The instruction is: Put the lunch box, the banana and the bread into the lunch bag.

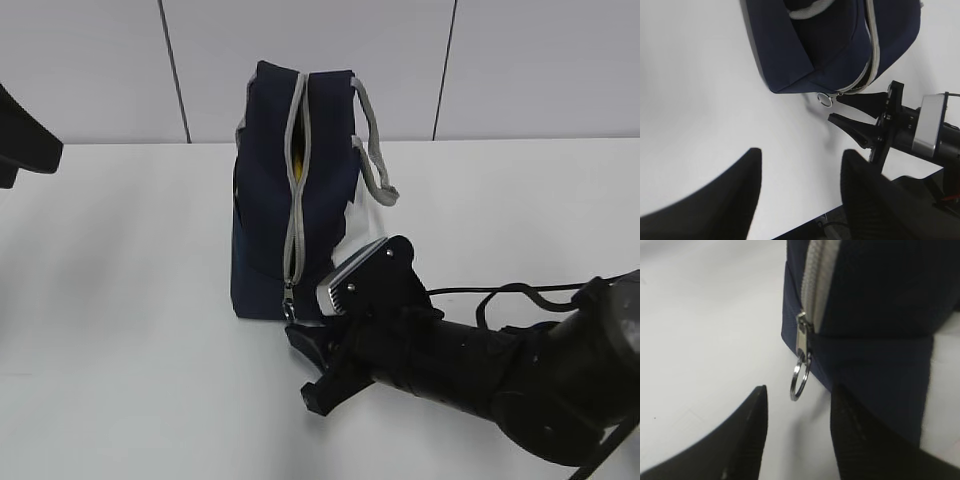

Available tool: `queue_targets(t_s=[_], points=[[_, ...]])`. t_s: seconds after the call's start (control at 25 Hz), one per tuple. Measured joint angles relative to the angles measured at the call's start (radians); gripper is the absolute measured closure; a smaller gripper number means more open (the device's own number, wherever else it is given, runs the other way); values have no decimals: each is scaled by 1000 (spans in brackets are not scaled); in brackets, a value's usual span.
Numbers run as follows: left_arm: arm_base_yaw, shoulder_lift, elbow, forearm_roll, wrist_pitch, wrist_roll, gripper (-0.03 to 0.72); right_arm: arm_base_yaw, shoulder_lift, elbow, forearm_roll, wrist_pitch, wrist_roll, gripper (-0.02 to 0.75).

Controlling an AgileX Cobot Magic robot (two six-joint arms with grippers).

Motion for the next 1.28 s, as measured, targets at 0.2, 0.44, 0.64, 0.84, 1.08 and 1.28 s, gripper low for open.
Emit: queue_targets(t_s=[0.2, 0.44, 0.64, 0.84, 1.08, 1.28], points=[[0, 0, 0, 0, 0, 0, 317, 0, 47, -28, -5, -7, 15, 433], [0, 0, 0, 0, 0, 0, 317, 0, 59, -51, -5, -18, 19, 465], [0, 0, 0, 0, 0, 0, 317, 0, 61, -77, -3, -7, 22, 524], [0, 0, 0, 0, 0, 0, 317, 0, 61, -78, 2, -3, 23, 650], [0, 0, 0, 0, 0, 0, 317, 0, 61, -79, 15, 30, 23, 754], [0, 0, 0, 0, 0, 0, 318, 0, 61, -79, 13, 30, 23, 754]])
